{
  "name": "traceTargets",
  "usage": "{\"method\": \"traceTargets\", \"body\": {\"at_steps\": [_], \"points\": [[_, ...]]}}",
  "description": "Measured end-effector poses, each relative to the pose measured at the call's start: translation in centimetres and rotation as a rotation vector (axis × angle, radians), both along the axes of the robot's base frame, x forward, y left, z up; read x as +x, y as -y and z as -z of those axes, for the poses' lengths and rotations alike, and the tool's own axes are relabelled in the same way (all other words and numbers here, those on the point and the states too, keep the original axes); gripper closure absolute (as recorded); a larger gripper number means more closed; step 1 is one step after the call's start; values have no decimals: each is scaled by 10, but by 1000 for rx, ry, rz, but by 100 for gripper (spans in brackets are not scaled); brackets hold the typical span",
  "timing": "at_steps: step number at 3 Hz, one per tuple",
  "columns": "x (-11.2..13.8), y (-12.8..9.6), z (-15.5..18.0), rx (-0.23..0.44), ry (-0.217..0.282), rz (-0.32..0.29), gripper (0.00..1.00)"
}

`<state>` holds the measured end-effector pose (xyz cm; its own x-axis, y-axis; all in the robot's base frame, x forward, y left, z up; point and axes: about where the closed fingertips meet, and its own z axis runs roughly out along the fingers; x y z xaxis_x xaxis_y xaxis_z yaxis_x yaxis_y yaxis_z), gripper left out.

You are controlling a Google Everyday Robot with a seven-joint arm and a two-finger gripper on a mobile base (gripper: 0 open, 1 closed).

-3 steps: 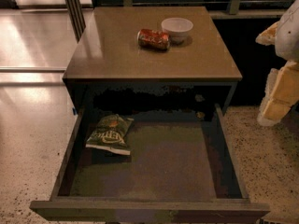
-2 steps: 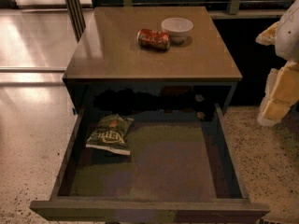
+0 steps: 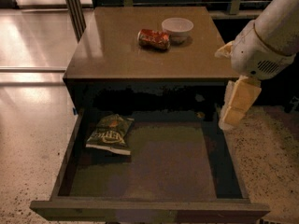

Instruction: Pick green jalapeno chip bag from top drawer and place on counter

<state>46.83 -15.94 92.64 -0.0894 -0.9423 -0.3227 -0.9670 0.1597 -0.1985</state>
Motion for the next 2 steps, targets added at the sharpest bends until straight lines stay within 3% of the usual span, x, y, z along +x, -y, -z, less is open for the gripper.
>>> {"method": "traceTargets", "body": {"at_steps": [1, 2], "points": [[13, -56, 38, 87, -59, -111, 0], [13, -57, 38, 87, -58, -112, 0]]}}
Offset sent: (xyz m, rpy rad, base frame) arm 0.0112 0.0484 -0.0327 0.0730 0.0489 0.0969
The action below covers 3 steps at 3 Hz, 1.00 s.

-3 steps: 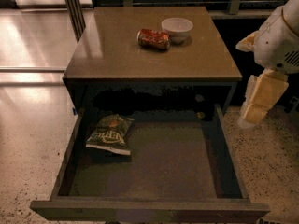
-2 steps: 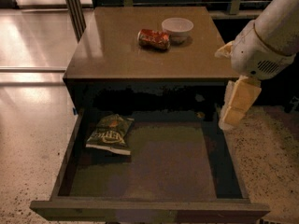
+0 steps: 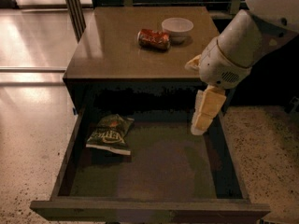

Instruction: Pick green jalapeno chip bag from top drawer and place on counter

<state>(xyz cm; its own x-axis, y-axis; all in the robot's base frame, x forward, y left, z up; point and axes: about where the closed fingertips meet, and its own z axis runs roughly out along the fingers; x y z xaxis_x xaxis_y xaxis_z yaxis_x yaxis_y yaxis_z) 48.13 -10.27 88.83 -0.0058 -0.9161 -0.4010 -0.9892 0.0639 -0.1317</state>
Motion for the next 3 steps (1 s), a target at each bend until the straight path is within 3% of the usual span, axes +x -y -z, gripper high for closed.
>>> {"method": "traceTargets", "body": {"at_steps": [2, 3], "points": [[27, -61, 22, -8, 51, -183, 0], [39, -96, 47, -65, 98, -255, 0]]}}
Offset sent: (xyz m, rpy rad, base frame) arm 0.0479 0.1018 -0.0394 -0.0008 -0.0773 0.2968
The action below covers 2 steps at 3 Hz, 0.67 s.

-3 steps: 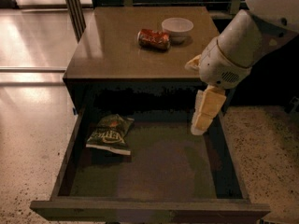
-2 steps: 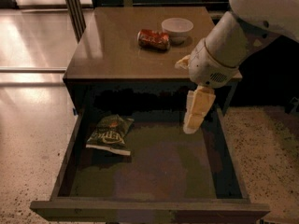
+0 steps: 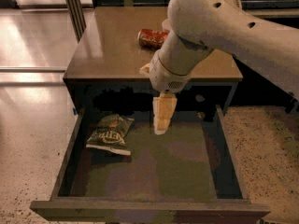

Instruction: Pick green jalapeno chip bag from top drawer and place on counter

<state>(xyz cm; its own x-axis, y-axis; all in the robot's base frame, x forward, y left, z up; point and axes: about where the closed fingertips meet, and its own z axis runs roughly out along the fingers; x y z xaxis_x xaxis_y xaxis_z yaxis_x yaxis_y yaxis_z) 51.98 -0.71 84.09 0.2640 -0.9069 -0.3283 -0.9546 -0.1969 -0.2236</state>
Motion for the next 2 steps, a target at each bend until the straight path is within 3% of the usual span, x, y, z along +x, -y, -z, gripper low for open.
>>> {"method": "traceTargets", "body": {"at_steps": [1, 2], "points": [[13, -14, 43, -82, 32, 17, 0], [11, -23, 83, -143, 29, 56, 0]]}}
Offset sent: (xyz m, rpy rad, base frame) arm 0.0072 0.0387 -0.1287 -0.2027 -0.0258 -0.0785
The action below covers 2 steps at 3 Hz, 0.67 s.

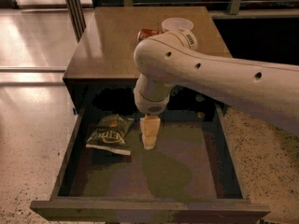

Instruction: Pick green jalapeno chip bag from top drawer and place on counter

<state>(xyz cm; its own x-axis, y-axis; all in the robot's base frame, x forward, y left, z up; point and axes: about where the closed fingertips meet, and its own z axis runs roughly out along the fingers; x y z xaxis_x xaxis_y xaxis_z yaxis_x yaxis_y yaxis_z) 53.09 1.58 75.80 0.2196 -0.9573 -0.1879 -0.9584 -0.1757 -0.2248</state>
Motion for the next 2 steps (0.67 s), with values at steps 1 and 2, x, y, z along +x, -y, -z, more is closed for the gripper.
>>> {"method": "traceTargets", "body": {"at_steps": [1, 2], "points": [[2, -7, 3, 8, 1, -7, 0], [12, -37, 10, 40, 18, -47, 0]]}}
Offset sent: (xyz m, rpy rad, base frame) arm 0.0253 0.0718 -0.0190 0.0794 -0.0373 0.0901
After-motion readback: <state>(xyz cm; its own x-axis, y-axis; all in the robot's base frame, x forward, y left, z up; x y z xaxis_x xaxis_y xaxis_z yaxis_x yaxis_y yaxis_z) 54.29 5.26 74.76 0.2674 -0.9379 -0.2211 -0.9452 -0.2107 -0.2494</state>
